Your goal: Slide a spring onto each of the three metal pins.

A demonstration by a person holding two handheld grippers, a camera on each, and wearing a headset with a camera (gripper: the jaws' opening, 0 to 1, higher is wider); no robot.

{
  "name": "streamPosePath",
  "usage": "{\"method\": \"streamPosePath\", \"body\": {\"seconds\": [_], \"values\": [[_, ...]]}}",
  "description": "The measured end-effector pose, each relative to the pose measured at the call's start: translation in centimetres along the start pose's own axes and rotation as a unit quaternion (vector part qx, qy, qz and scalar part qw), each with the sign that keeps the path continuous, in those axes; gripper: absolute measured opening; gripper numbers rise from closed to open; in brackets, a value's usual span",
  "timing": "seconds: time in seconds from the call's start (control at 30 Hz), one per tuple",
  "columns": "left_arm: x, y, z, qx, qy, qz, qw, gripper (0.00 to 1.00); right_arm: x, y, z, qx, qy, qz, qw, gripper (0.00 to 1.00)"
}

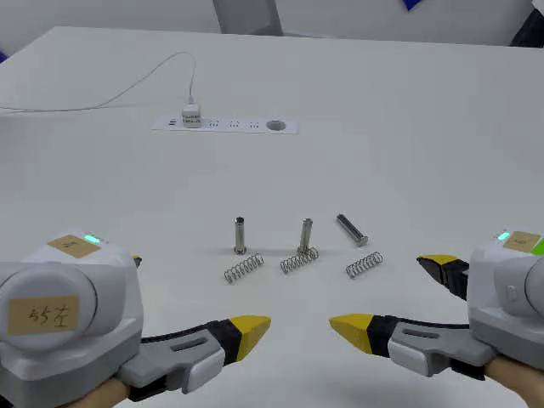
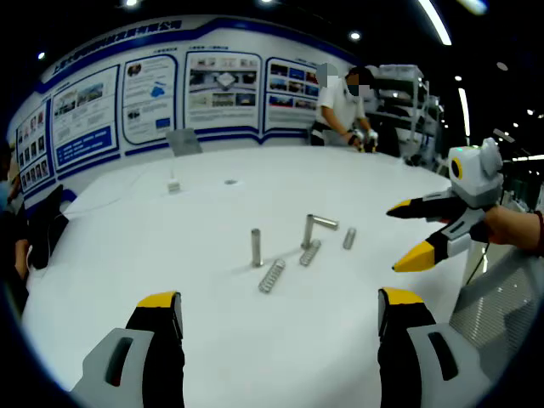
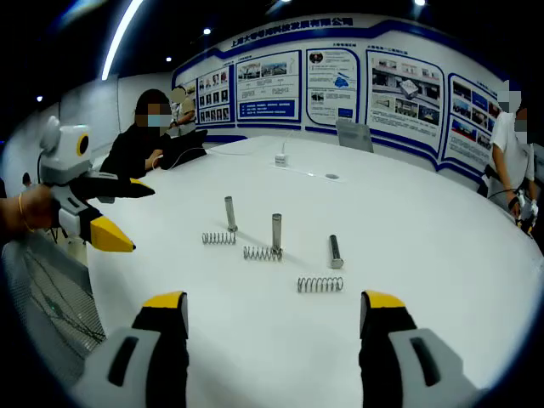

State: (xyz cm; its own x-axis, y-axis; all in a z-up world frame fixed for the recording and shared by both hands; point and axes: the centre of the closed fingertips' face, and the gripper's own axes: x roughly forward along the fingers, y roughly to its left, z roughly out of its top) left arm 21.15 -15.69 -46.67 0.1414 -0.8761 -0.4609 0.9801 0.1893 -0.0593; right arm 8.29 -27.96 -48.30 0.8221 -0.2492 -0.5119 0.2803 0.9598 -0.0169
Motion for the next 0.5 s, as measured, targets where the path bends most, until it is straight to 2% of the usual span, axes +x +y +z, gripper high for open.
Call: {"method": "streamPosePath", "body": {"seconds": [0.5], "values": [[0.0, -0.15, 0.07, 0.004, 0.0, -0.003, 1.0, 0.96, -0.13, -0.02, 0.03, 0.0, 0.0, -0.002, 1.0, 0.82]]}}
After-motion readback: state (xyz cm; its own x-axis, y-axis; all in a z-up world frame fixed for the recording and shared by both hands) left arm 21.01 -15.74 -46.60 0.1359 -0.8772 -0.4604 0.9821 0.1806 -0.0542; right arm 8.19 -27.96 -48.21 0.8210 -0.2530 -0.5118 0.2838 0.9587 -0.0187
